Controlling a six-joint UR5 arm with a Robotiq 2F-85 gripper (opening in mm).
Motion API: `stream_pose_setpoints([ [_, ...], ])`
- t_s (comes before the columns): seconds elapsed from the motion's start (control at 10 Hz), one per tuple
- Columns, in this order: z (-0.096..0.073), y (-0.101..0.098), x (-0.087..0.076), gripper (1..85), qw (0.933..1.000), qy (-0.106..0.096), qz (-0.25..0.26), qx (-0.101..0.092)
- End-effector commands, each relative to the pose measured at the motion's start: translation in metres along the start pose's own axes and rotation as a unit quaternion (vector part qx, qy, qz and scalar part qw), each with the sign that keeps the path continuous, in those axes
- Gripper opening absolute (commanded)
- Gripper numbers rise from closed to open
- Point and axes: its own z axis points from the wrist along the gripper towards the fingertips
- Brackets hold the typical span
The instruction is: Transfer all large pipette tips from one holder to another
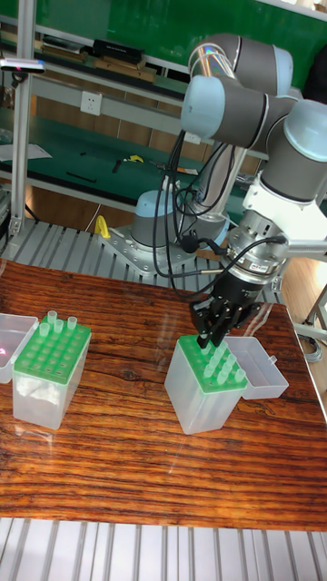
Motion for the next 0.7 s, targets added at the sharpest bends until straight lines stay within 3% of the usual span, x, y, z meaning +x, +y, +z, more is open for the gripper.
stream_pose_setpoints([
  [0.0,0.0009,0.0052,0.0027,30.3,0.9999,-0.003,0.003,-0.009],
  [0.6,0.0092,0.0056,0.0042,30.3,0.9999,-0.008,-0.001,-0.008],
])
